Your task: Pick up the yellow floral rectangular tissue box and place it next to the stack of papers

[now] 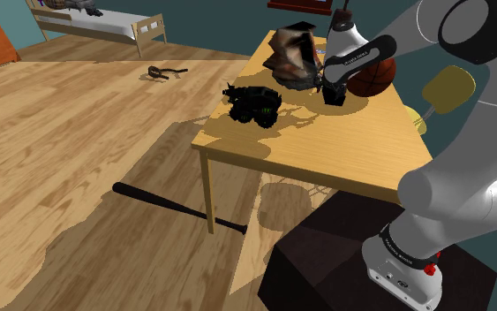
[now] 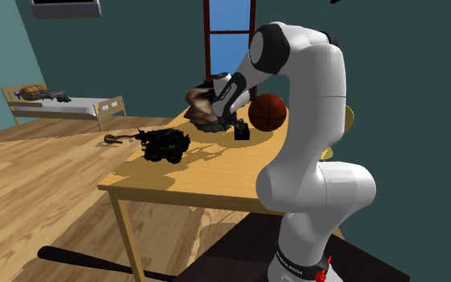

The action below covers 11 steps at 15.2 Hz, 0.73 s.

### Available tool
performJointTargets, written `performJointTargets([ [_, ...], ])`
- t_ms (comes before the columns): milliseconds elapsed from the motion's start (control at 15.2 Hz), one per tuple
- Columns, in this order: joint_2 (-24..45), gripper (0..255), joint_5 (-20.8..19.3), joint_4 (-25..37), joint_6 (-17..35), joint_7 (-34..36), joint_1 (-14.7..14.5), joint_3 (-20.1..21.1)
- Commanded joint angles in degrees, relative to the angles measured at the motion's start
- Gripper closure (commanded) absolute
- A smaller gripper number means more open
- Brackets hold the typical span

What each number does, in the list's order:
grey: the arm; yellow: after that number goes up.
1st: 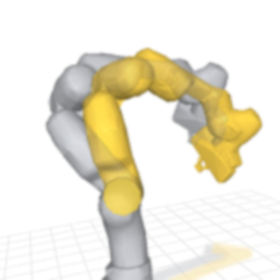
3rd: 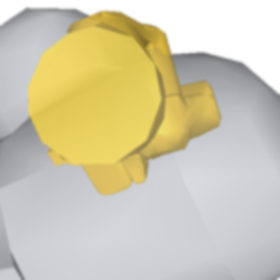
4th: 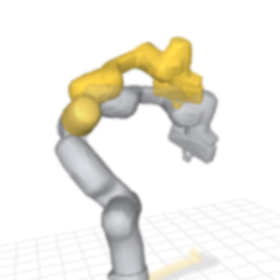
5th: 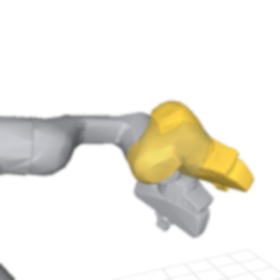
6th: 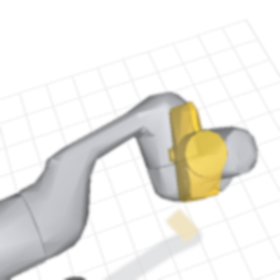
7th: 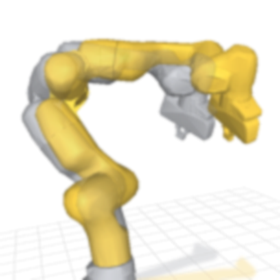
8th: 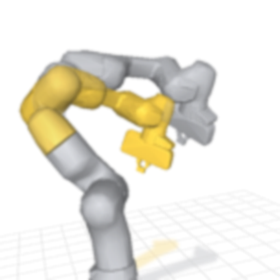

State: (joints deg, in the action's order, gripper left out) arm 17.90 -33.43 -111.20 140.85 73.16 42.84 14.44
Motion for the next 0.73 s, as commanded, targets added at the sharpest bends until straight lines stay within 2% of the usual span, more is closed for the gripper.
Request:
performJointTargets([
  [0, -2.4, 0, 1.5, -0.6, -1.7, -0.8, 0.0, 0.8],
  [132, -5.1, 0, 3.2, -1.0, -3.8, -1.8, 0.0, 1.6],
  [660, -5.1, 0, 3.2, -1.0, -3.8, -1.9, 0.0, 1.6],
])
